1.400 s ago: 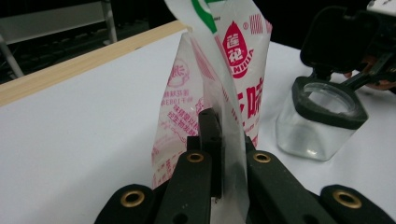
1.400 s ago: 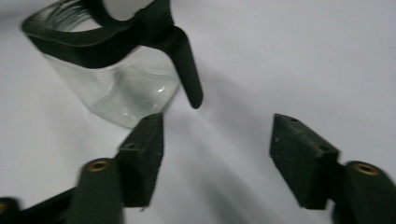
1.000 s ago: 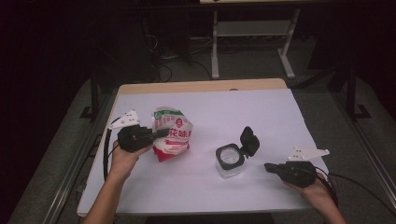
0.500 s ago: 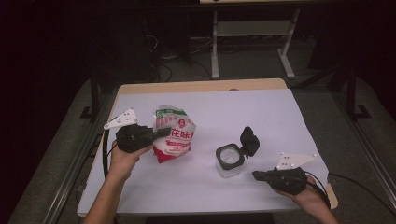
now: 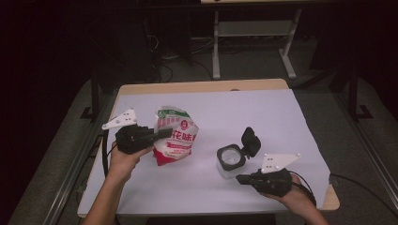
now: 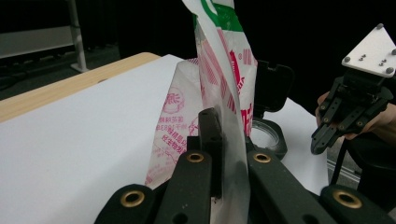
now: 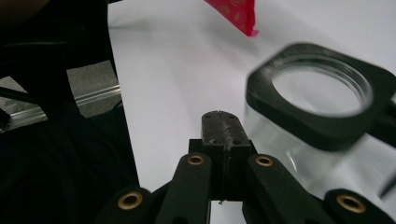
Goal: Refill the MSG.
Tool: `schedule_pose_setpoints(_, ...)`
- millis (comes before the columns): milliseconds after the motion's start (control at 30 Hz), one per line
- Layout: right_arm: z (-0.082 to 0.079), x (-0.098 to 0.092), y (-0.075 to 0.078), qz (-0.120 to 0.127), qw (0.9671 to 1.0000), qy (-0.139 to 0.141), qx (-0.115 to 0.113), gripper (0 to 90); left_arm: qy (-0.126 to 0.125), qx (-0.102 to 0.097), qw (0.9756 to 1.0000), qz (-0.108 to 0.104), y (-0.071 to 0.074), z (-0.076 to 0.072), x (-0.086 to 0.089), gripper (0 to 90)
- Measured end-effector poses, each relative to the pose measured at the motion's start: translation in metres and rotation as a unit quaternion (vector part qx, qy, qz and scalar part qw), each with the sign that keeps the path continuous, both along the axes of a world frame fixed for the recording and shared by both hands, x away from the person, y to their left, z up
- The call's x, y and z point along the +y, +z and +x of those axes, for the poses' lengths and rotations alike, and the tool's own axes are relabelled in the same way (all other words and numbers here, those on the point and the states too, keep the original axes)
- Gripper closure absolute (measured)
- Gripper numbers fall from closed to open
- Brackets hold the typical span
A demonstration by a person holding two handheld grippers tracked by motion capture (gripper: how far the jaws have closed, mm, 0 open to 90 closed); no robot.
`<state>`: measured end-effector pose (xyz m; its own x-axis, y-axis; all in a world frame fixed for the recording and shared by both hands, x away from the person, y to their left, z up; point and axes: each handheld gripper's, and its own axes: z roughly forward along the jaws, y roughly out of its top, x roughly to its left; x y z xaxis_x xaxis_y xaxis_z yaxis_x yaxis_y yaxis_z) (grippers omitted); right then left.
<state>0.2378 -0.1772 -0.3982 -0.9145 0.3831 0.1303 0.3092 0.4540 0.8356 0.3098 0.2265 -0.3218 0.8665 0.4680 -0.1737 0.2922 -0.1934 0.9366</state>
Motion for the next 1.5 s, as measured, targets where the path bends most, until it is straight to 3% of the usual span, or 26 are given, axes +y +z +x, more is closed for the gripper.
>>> schedule_pose_setpoints(167,0.005,0.019,0.005,-0.003,0.9998,0.016,-0.007,90.0,-0.004,-0.002,1.0,-0.002,0.004,-0.002,-0.001,90.0)
schedule_pose_setpoints(567,0.018,0.056,0.013,-0.01,0.9997,0.012,-0.019,90.0,-0.019,-0.002,0.9998,-0.007,0.015,-0.007,0.003,90.0)
schedule_pose_setpoints(1100,0.042,0.092,0.018,-0.013,0.999,-0.027,-0.034,90.0,-0.036,-0.002,0.9992,-0.02,0.021,-0.012,-0.002,90.0)
schedule_pose_setpoints(1500,0.059,0.111,0.02,-0.012,0.9978,-0.052,-0.038,90.0,-0.048,-0.01,0.9987,-0.017,0.03,-0.018,-0.005,90.0)
